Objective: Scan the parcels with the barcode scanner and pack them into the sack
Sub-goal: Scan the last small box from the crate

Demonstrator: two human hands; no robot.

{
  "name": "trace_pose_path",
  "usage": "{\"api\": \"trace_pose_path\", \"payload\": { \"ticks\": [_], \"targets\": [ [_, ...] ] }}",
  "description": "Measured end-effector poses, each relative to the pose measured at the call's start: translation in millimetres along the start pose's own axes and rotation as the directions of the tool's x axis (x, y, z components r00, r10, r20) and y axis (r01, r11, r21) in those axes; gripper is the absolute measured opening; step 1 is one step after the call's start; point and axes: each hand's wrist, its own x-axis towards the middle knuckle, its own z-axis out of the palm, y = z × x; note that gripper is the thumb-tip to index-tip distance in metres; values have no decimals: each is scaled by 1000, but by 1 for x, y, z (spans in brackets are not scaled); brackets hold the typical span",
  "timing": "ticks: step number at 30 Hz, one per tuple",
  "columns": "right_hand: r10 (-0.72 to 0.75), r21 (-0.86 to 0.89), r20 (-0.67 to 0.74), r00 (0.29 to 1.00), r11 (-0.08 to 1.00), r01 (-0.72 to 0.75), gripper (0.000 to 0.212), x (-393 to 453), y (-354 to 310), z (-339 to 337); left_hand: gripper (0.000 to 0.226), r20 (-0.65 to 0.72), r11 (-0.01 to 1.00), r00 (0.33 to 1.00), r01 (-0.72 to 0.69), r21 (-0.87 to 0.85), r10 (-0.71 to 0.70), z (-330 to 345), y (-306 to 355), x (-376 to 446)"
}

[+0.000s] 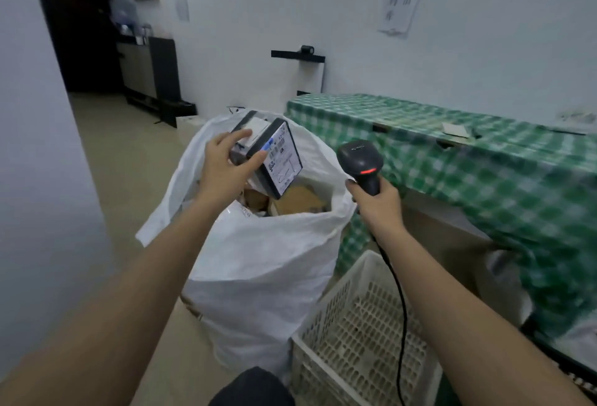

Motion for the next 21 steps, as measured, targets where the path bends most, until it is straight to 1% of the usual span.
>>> {"api": "trace_pose_path", "payload": {
  "ticks": [2, 3, 4, 5, 6, 7, 8, 9, 10, 11, 12, 14, 15, 16, 17, 18, 19, 20, 21],
  "targets": [
    [-1, -6, 32, 1000, 1000, 1, 15, 27, -2, 24, 50, -5, 994, 999, -45, 103, 46, -3, -31, 23],
    [0, -6, 59, 998, 1000, 0, 15, 39, -1, 35, 60, 31, 984, 998, -53, 172, 49, -2, -52, 32],
    [1, -14, 90, 996, 1000, 0, 15, 51, 1, 43, 72, 120, 956, 992, -61, 286, 28, 1, -77, 40],
    [-6, -29, 117, 993, 1000, 9, 15, 61, 5, 50, 86, 236, 902, 971, -72, 425, -33, 6, -102, 47],
    [-12, -57, 136, 991, 998, 20, 15, 69, 9, 54, 97, 362, 837, 926, -112, 535, -107, 12, -126, 50],
    [-17, -88, 150, 989, 996, 30, 16, 75, 14, 58, 103, 470, 775, 861, -159, 612, -194, 20, -145, 52],
    [-17, -122, 162, 987, 992, 37, 17, 78, 18, 58, 102, 536, 731, 802, -195, 654, -265, 27, -160, 52],
    [-15, -156, 171, 985, 987, 42, 18, 79, 22, 59, 95, 563, 716, 759, -191, 672, -326, 34, -170, 52],
    [-8, -197, 181, 983, 979, 45, 19, 78, 26, 56, 87, 577, 735, 732, -157, 660, -362, 39, -173, 51],
    [-4, -238, 193, 981, 970, 51, 20, 76, 29, 53, 81, 585, 784, 725, -100, 612, -364, 42, -171, 51],
    [0, -277, 204, 979, 959, 58, 20, 74, 31, 48, 74, 588, 846, 735, -36, 531, -337, 44, -167, 53],
    [-2, -369, 199, 980, 926, 77, 19, 67, 33, 38, 57, 563, 940, 793, 33, 341, -232, 38, -151, 53],
    [-9, -418, 172, 985, 905, 81, 20, 63, 35, 34, 48, 556, 960, 809, 39, 276, -193, 33, -141, 50],
    [-17, -459, 137, 990, 885, 79, 20, 58, 36, 32, 43, 560, 970, 809, 53, 238, -181, 29, -132, 45],
    [-25, -491, 88, 996, 868, 66, 20, 54, 38, 31, 44, 582, 970, 790, 64, 235, -194, 26, -123, 38],
    [-37, -518, 31, 999, 854, 48, 22, 50, 41, 30, 47, 628, 966, 751, 51, 252, -204, 23, -115, 30],
    [-48, -551, -20, 999, 834, 29, 27, 46, 45, 30, 47, 680, 953, 699, 3, 304, -220, 22, -107, 20],
    [-50, -582, -58, 997, 813, 7, 32, 41, 48, 29, 42, 721, 921, 651, -84, 380, -238, 23, -102, 10],
    [-27, -605, -83, 996, 796, -29, 36, 35, 52, 29, 35, 742, 867, 624, -201, 456, -245, 26, -103, 1]
  ]
}}
